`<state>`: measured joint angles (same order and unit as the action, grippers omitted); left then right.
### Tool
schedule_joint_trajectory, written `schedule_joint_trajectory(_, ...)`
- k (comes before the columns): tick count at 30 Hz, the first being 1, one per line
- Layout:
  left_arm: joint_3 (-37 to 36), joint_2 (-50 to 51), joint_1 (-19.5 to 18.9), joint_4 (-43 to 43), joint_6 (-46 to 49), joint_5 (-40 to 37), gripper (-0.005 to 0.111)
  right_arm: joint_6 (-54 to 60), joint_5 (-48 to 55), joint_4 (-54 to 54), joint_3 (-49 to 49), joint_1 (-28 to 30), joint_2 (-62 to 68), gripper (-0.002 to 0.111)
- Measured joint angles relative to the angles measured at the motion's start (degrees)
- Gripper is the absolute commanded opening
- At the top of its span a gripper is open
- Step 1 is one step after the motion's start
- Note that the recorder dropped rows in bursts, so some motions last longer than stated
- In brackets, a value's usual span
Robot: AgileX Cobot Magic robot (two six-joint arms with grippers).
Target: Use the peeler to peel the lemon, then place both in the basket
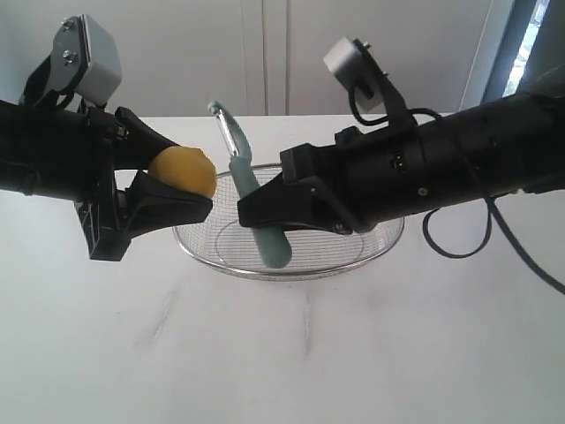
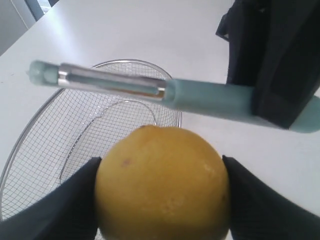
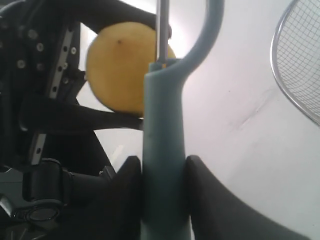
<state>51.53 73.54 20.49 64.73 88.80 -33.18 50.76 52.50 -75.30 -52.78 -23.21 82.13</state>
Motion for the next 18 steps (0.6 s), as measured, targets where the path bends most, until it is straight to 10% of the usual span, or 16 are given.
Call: schedule_joint_trajectory(18,0.0,0.0,0.0,0.0,0.0,-0.2,0.001,-1.3,5.6,18.3,0.0,0.2,-16.4,0.0)
